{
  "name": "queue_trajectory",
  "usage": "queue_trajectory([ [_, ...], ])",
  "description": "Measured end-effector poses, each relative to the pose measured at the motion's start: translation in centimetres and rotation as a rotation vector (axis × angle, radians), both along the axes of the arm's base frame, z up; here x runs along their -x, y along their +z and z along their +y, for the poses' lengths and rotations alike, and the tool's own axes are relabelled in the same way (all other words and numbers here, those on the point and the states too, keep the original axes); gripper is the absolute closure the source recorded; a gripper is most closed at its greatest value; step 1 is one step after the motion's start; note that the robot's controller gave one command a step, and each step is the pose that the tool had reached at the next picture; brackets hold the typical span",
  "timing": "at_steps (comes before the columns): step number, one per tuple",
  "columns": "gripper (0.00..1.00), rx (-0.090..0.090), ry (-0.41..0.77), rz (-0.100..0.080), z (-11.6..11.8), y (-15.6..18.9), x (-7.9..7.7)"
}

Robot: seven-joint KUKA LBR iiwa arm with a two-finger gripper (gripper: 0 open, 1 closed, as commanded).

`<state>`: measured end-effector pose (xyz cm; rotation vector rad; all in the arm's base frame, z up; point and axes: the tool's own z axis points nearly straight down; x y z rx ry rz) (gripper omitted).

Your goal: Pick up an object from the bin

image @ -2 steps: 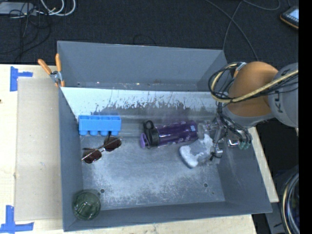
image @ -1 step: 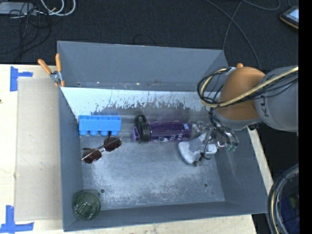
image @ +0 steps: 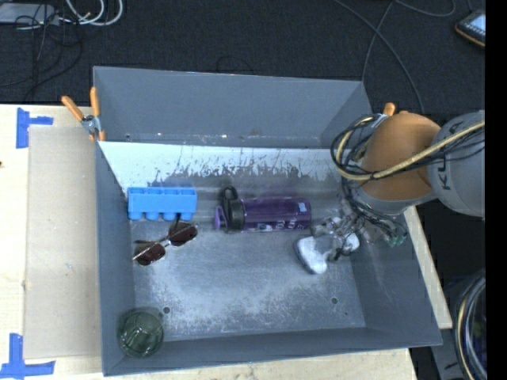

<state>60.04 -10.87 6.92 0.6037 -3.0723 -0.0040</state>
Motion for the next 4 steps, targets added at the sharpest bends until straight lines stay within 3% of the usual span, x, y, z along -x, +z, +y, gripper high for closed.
queue_trajectory([
  [4,1.0,-0.001,0.0,-0.001,0.2,4.0,0.0],
])
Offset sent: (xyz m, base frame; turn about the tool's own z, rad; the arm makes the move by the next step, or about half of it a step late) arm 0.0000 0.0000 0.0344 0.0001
